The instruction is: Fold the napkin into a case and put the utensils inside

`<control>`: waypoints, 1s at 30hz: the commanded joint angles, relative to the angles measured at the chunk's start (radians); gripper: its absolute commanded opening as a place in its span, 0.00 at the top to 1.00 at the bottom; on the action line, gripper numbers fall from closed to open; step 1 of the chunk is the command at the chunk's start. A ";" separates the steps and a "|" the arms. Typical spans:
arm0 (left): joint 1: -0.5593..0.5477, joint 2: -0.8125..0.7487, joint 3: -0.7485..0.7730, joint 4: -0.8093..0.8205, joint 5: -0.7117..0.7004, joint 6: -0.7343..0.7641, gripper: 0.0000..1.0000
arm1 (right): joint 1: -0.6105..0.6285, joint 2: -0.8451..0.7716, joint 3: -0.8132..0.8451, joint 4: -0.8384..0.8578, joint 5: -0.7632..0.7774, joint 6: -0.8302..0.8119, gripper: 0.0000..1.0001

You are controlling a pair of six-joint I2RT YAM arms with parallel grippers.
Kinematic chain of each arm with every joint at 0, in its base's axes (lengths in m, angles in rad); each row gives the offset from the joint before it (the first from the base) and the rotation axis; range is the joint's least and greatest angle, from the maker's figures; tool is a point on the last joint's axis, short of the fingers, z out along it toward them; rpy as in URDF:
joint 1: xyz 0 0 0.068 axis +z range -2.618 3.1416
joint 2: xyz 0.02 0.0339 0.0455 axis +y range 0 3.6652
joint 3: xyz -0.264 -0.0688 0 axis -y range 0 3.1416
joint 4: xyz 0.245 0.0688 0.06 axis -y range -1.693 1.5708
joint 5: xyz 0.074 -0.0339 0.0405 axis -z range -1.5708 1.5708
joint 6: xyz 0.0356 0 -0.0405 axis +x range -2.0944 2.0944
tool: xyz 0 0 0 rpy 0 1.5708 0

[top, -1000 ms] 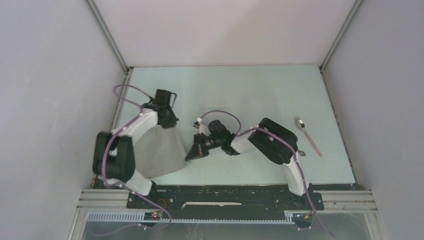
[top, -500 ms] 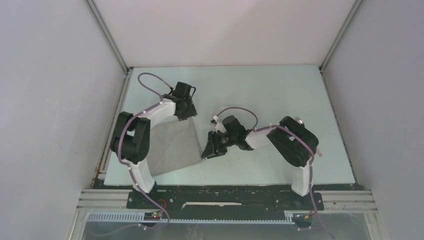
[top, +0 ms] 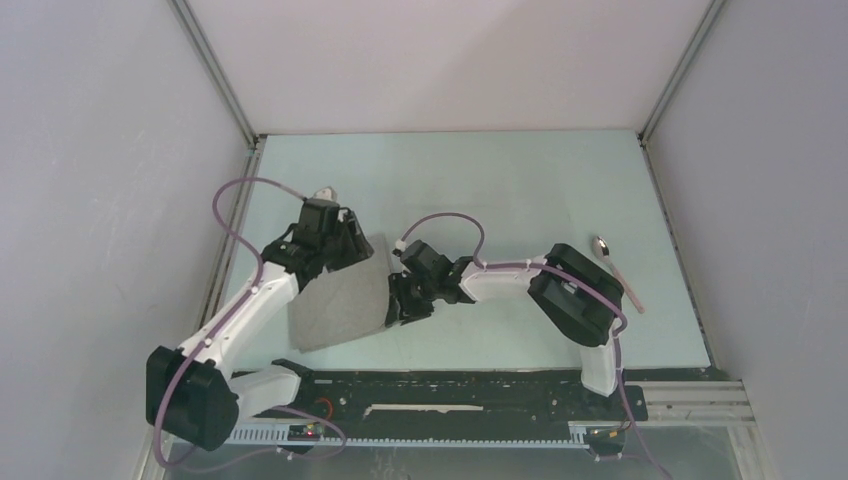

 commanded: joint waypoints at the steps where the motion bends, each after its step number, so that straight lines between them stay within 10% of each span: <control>1: 0.003 -0.090 -0.070 -0.051 0.011 0.007 0.38 | -0.003 0.068 0.013 -0.185 0.158 -0.017 0.54; 22: 0.003 -0.201 -0.100 -0.074 0.039 -0.011 0.38 | -0.119 0.023 -0.103 -0.019 -0.170 0.087 0.32; 30: 0.003 -0.200 -0.115 -0.060 0.039 -0.016 0.38 | -0.109 0.048 -0.074 -0.056 -0.072 0.064 0.46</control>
